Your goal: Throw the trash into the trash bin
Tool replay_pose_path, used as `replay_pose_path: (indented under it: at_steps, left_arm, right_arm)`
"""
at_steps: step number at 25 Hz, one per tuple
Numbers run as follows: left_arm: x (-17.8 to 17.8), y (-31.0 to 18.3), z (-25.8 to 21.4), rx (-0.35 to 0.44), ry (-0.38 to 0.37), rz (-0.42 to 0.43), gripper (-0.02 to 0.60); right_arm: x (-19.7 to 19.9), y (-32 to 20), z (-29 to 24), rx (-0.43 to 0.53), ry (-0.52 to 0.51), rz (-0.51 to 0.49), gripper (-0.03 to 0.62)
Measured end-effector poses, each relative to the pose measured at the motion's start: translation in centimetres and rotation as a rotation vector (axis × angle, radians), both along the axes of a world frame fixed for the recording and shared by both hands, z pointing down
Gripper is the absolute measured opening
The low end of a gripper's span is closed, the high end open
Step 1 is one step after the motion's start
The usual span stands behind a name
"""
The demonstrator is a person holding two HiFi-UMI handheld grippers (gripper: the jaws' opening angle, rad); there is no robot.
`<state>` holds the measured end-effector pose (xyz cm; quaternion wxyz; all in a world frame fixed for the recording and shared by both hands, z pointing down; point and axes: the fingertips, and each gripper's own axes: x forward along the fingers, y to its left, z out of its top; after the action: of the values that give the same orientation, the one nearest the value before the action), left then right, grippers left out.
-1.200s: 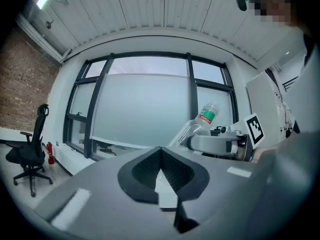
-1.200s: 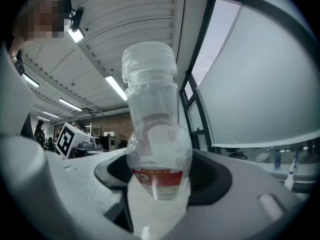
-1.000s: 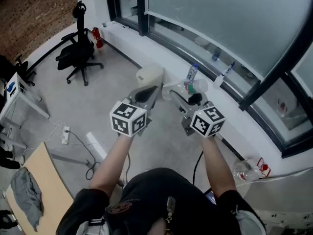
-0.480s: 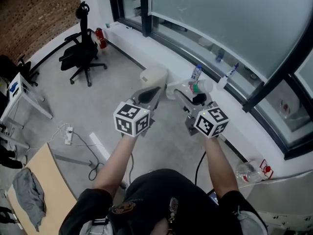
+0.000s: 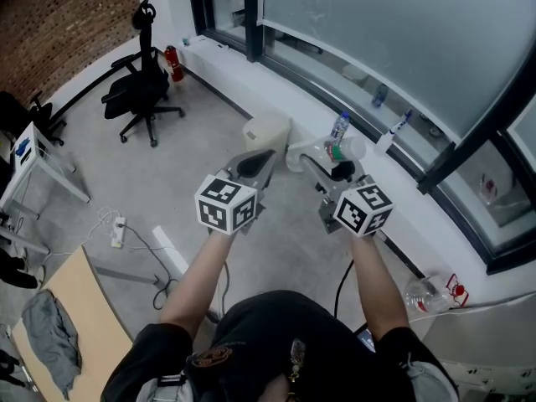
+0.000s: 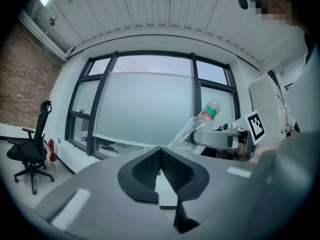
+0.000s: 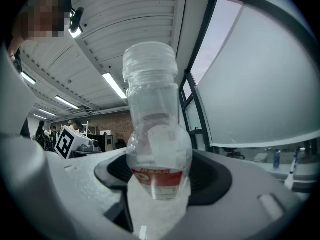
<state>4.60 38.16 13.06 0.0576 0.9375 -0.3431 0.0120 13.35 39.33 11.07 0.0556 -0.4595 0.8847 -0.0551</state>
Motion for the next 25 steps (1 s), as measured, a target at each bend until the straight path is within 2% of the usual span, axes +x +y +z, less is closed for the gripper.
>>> replay_pose_path:
  at_steps: [13, 18, 25]
  left_arm:
    - [-3.0, -5.4, 2.8, -0.044, -0.041, 0.003, 0.006]
    - [-2.9, -9.5, 3.7, -0.051, -0.06, 0.003, 0.006]
    - [-2.1, -17.9, 5.7, -0.085, -0.088, -0.053, 0.006]
  right_arm:
    - [-2.0, -5.0, 2.4, -0.049, 0.015, 0.031, 0.305]
    - [-1.9, -9.6, 3.4, -0.057, 0.007, 0.023, 0.305]
    - [-1.0, -18.5, 4.7, -0.059, 0.001, -0.026, 0.305]
